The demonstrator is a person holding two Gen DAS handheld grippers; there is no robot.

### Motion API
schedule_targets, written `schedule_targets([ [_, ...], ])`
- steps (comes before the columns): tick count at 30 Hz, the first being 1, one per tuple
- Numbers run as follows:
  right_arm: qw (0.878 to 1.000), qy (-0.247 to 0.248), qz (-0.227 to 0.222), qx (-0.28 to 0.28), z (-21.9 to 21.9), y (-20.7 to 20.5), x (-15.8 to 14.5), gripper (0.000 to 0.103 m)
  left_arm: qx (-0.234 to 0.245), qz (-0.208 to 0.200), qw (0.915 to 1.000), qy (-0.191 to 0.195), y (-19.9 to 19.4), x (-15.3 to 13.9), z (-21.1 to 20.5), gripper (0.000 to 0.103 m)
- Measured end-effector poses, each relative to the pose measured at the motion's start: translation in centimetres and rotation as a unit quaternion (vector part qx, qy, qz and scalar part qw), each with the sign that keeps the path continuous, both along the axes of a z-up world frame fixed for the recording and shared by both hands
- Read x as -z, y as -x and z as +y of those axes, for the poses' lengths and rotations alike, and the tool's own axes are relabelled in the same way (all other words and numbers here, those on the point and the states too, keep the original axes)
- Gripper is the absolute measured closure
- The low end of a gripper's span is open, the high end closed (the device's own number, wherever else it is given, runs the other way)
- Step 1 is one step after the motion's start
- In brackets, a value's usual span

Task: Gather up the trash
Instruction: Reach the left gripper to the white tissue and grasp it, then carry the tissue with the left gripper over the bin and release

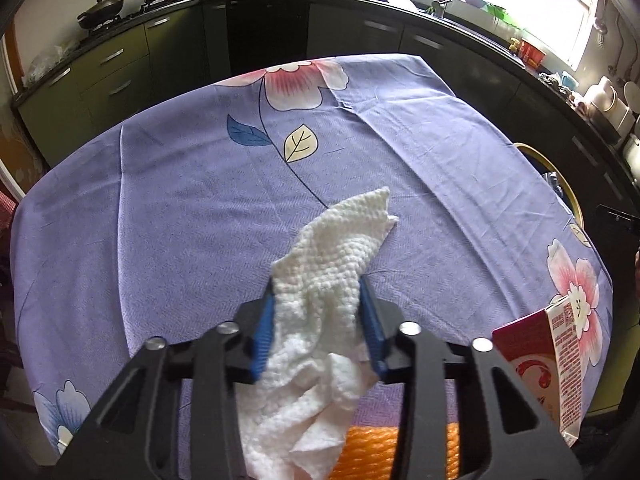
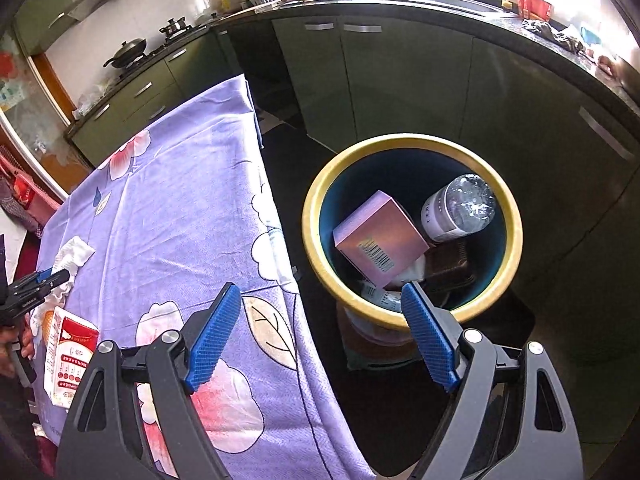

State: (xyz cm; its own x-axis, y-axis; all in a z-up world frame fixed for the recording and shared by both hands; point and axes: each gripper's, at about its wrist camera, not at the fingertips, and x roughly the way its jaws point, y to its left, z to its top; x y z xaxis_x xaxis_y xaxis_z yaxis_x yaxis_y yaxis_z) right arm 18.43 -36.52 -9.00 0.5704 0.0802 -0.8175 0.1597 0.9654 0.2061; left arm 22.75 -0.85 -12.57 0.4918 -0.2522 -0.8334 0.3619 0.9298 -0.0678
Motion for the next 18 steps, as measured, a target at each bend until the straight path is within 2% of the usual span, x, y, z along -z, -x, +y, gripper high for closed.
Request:
schedule_targets([
  [3, 1.000, -0.003, -0.003, -0.003, 0.1, 0.3, 0.0, 0.022, 0.003, -0.009, 0.9999, -0.013, 0.2, -0.6, 0.0, 0.091],
  [5, 1.000, -0.005, -0.007, -0.002, -0.1, 0.6, -0.2, 0.022, 0.007, -0.022, 0.9995, -0.021, 0.5, -1.5, 0.0, 0.093],
  [10, 1.000, -0.010, -0.018, 0.000, -0.6, 1.6, -0.7, 0.022, 0.006, -0.069, 0.9969, -0.038, 1.0, -5.3, 0.1, 0.095],
  [18, 0.999, -0.017, -0.031, 0.001, -1.4, 2.6, -1.2, 0.022, 0.019, -0.134, 0.9904, -0.030, 2.1, -12.5, -1.5, 0.095],
])
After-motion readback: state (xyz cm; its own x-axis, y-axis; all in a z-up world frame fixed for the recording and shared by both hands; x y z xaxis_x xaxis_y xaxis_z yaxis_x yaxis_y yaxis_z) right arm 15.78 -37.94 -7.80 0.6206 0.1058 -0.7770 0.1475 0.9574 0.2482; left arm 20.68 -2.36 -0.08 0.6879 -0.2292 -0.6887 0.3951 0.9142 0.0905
